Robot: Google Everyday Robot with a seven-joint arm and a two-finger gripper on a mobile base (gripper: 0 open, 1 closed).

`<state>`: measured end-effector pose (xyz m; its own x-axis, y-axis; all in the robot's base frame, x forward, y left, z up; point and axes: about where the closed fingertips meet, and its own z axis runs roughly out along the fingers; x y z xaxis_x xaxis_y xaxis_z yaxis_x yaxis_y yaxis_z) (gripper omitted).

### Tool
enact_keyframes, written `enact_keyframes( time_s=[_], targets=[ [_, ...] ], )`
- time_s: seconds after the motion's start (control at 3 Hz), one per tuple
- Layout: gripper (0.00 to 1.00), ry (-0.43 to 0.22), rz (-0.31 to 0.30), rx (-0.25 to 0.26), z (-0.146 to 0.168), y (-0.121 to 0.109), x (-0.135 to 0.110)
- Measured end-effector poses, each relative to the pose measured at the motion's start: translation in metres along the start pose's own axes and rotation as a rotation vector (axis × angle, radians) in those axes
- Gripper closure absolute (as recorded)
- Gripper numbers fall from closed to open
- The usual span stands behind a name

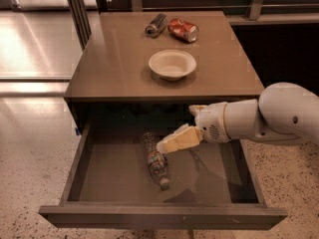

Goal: Pick water bottle from top drawer and place on counter

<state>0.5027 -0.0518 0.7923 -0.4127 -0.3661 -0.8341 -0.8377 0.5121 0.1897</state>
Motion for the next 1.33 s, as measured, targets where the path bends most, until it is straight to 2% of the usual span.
enact_keyframes(
  time_s=[0.33, 0.67, 1.0, 1.33],
  targets=[
    [0.0, -0.033, 0.054, -0.12, 0.059, 0.021, 0.012],
    [0.0, -0.037, 0.068, -0.141, 0.069, 0.023, 0.016],
    [0.0, -0.028, 0.086, -0.09, 0.073, 0.018, 0.027],
    [0.0, 0.001, 0.138, -0.029, 0.091, 0.009, 0.059]
  ],
)
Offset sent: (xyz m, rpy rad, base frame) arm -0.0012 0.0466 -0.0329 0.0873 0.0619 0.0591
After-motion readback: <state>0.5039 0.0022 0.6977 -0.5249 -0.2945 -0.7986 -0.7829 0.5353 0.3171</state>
